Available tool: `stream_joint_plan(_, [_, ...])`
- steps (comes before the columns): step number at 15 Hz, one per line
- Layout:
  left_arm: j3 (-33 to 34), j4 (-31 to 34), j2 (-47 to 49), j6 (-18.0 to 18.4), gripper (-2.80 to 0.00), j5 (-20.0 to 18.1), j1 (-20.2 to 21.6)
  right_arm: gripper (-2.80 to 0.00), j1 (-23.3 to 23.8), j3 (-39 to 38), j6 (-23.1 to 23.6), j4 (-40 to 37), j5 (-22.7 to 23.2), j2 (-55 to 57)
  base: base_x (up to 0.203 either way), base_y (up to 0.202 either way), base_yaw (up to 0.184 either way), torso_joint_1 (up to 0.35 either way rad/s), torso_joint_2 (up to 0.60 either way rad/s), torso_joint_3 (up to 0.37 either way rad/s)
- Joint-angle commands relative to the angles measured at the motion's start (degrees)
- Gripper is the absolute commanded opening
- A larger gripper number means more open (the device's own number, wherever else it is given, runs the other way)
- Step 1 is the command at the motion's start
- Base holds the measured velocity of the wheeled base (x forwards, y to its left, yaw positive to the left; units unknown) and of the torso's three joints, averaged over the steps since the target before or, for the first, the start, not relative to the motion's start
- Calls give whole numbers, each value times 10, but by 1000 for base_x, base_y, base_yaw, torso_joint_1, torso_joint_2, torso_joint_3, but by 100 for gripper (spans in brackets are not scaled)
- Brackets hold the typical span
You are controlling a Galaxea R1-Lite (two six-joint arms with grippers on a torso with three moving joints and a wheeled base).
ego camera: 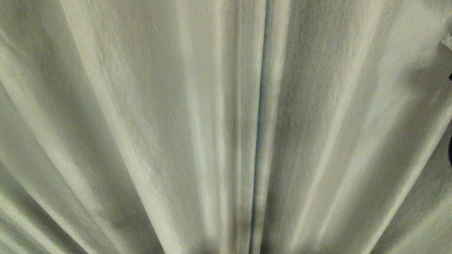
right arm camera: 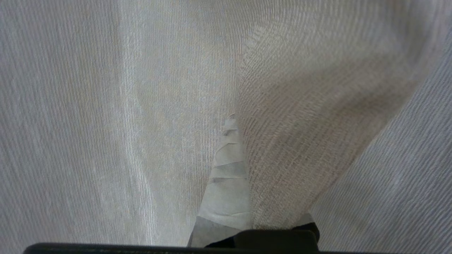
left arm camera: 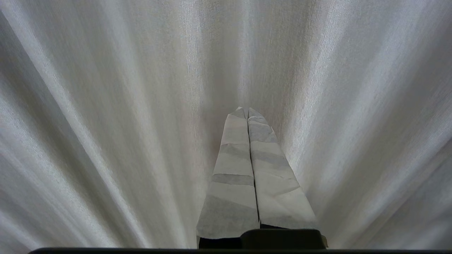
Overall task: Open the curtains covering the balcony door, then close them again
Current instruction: Pull the outer curtains open on both sides
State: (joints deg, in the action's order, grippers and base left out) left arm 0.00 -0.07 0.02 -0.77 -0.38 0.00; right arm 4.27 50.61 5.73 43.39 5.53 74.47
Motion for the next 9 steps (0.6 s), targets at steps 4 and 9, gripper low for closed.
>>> stream_joint_plan(4, [0, 0, 0, 0, -280, -1, 0, -280, 32, 30, 2, -1, 0, -3, 0, 0, 0, 0, 0, 0])
stream_joint_plan(9, [0, 0, 0, -1, -280, 0, 0, -280, 53, 32, 2, -7, -1, -15, 0, 0, 0, 0, 0, 0])
